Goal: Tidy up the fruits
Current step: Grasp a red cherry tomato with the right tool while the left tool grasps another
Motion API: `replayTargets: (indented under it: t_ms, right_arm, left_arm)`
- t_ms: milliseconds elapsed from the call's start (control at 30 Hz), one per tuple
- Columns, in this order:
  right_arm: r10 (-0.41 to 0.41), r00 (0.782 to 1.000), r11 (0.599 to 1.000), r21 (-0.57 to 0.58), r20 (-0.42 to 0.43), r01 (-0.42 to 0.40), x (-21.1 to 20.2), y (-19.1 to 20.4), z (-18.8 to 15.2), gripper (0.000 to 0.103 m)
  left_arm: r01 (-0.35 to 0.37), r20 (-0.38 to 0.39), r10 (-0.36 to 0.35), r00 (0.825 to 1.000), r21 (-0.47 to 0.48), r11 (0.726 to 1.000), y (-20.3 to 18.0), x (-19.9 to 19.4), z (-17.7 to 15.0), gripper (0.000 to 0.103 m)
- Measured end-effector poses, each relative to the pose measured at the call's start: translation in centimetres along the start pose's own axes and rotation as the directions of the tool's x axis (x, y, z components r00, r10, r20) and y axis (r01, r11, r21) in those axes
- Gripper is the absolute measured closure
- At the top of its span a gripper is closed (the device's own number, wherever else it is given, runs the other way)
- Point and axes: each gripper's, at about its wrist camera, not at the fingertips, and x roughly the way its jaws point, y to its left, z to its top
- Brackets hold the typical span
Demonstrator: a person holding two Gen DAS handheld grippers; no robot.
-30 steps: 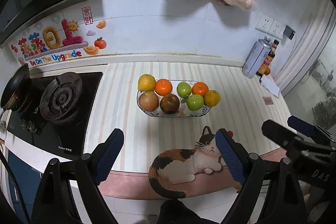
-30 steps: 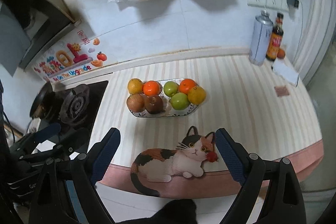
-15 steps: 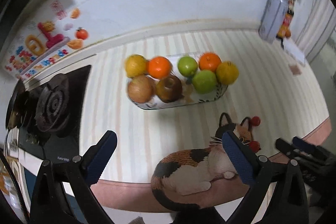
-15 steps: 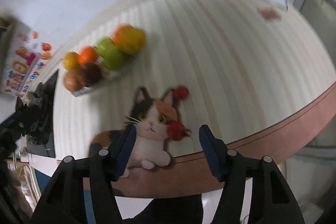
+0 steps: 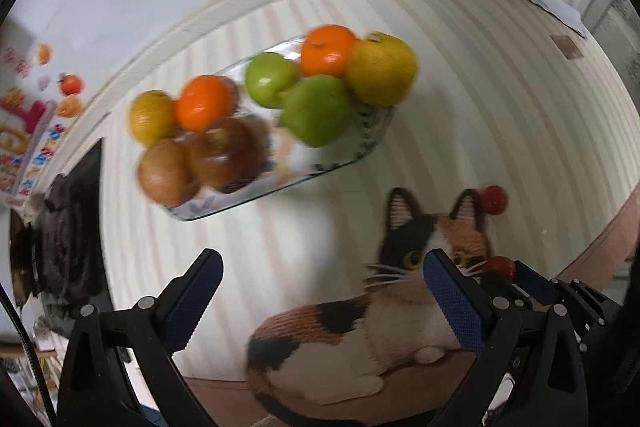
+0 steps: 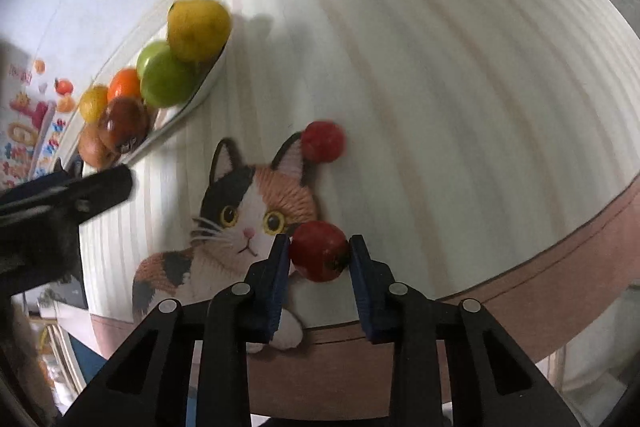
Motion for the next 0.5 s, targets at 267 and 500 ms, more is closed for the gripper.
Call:
replayTargets:
  t_ms: [267,500]
  right_arm:
    - [-0.054,0.996,0.991,0.125,0.065,0.046,-3.0,-5.7,1.1,0.071]
    - [-0.090,0.993,0.976,0.206,0.073,0.074,-3.4,-8.5,0.8,0.071]
  left_arm:
    - [0.199,-0.104,-0.195,0.975,0.038,0.979,-5.1,3.5,3.0,0.000]
    - [0.277,-0.169,-0.253,0.952,0.134,0.951,-10.3,6.3,4.2,0.027]
